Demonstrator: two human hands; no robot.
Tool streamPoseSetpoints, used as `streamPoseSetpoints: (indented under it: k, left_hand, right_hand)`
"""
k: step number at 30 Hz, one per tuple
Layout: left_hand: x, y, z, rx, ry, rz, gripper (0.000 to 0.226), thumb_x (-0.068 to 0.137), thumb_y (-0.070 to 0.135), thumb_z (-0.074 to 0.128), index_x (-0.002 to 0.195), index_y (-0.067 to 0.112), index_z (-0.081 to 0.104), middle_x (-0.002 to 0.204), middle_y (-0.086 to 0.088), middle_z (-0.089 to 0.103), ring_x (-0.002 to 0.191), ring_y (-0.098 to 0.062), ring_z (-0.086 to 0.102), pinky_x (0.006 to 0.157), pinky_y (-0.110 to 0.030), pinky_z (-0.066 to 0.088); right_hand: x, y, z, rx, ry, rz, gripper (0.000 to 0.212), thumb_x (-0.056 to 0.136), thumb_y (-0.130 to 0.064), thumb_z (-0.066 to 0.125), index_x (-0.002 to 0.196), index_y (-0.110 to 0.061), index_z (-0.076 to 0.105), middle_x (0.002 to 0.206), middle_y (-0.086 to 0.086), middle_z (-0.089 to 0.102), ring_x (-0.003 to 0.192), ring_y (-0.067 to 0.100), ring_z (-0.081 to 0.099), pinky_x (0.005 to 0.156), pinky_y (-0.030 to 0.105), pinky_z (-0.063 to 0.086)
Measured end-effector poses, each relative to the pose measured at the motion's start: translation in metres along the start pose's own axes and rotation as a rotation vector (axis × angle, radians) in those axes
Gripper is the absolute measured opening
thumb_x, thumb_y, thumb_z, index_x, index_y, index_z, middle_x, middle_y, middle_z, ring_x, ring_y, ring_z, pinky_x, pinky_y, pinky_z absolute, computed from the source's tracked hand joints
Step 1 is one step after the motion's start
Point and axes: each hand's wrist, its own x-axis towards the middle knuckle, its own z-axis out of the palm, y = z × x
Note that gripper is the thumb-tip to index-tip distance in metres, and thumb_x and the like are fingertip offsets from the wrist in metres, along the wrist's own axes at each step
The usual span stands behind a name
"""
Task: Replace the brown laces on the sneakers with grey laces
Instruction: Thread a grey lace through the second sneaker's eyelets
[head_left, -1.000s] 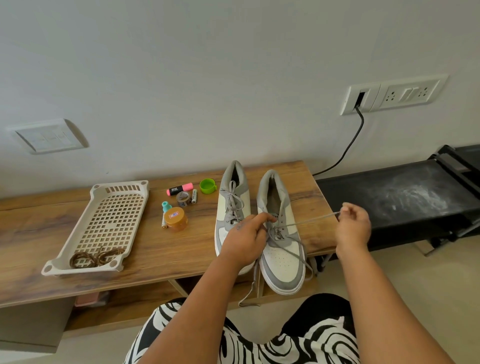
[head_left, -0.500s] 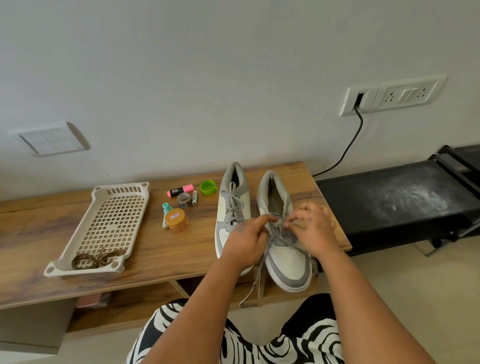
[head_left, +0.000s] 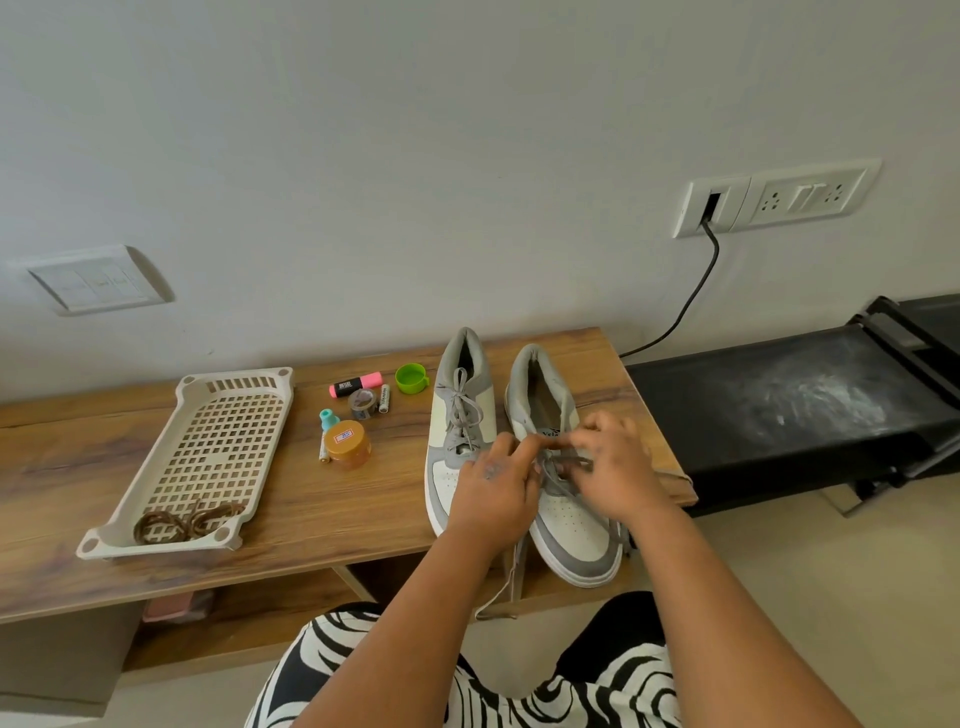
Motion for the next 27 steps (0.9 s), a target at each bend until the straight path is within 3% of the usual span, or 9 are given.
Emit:
streamPoseSetpoints:
  k: [3,6,10,12,14,17,19,23,27]
  left_hand:
    - [0.0,-0.001,-0.001,0.014,-0.004,-0.003,0.037,0.1,0.03,0.04,0.137,0.033,0.044,0.115,0.002,0.052,0.099,-0.019,0.054,0.078,-0.032,0.038]
    - [0.0,-0.002,-0.003,-0.005,-0.015,-0.003,0.04,0.099,0.025,0.04,0.137,0.034,0.045,0.116,0.002,0.053,0.099,-0.018,0.054,0.079,-0.032,0.041]
    - [0.001,-0.004,-0.003,-0.016,-0.026,-0.013,0.04,0.1,0.024,0.041,0.138,0.035,0.045,0.121,0.002,0.054,0.104,-0.018,0.054,0.085,-0.032,0.045]
    - [0.001,-0.004,-0.003,-0.01,-0.03,-0.016,0.04,0.1,0.023,0.041,0.138,0.035,0.046,0.122,0.002,0.054,0.104,-0.018,0.055,0.086,-0.034,0.046]
    - [0.002,-0.004,-0.002,-0.005,-0.025,-0.017,0.041,0.099,0.021,0.041,0.137,0.035,0.046,0.119,0.001,0.054,0.1,-0.019,0.055,0.084,-0.036,0.048]
    - [0.002,-0.004,0.0,-0.001,-0.005,-0.01,0.038,0.099,0.025,0.041,0.135,0.034,0.047,0.114,0.001,0.055,0.096,-0.019,0.056,0.081,-0.038,0.049]
    - [0.002,-0.004,0.002,-0.003,0.013,-0.011,0.034,0.1,0.032,0.041,0.134,0.035,0.048,0.111,0.003,0.055,0.095,-0.017,0.057,0.079,-0.037,0.049]
    - [0.001,-0.004,0.004,0.005,0.016,-0.026,0.037,0.099,0.047,0.044,0.135,0.037,0.044,0.111,0.006,0.052,0.099,-0.015,0.055,0.082,-0.034,0.048]
    - [0.001,-0.003,0.003,0.034,-0.017,-0.03,0.047,0.092,0.056,0.051,0.136,0.041,0.04,0.115,0.007,0.05,0.102,-0.014,0.054,0.086,-0.035,0.048]
  right_hand:
    - [0.002,0.001,0.004,-0.022,0.017,0.005,0.012,0.089,-0.033,0.067,0.099,-0.033,0.072,0.103,-0.014,0.042,0.11,0.014,0.037,0.091,0.037,0.037]
    - [0.002,0.014,-0.007,0.195,0.168,0.121,0.011,0.084,-0.036,0.072,0.091,-0.027,0.074,0.106,-0.011,0.053,0.109,0.014,0.038,0.09,0.037,0.037]
    - [-0.007,0.039,-0.029,0.386,0.638,0.651,0.014,0.088,-0.035,0.069,0.097,-0.026,0.074,0.12,0.002,0.059,0.116,0.029,0.043,0.092,0.05,0.045]
    - [-0.009,0.045,-0.031,0.328,0.563,0.729,0.019,0.089,-0.033,0.068,0.107,-0.028,0.071,0.127,0.005,0.054,0.12,0.032,0.039,0.096,0.052,0.041]
    - [-0.008,0.043,-0.024,0.268,0.376,0.548,0.029,0.088,-0.03,0.07,0.117,-0.033,0.066,0.132,0.004,0.048,0.126,0.032,0.035,0.1,0.05,0.037]
    - [-0.004,0.022,-0.016,0.305,0.139,0.209,0.024,0.088,-0.026,0.07,0.11,-0.035,0.067,0.123,-0.004,0.049,0.123,0.019,0.035,0.102,0.039,0.033]
    - [0.0,0.011,-0.01,0.257,0.023,0.094,0.022,0.086,-0.026,0.072,0.106,-0.034,0.069,0.115,-0.008,0.05,0.118,0.014,0.038,0.101,0.035,0.035]
    - [0.002,0.008,0.0,0.164,-0.03,0.017,0.017,0.081,-0.025,0.076,0.092,-0.035,0.067,0.1,-0.013,0.058,0.106,0.014,0.051,0.09,0.04,0.048]
    - [0.002,0.012,-0.002,0.214,-0.035,0.027,0.018,0.082,-0.024,0.076,0.079,-0.035,0.062,0.081,-0.014,0.062,0.082,0.005,0.058,0.069,0.029,0.051]
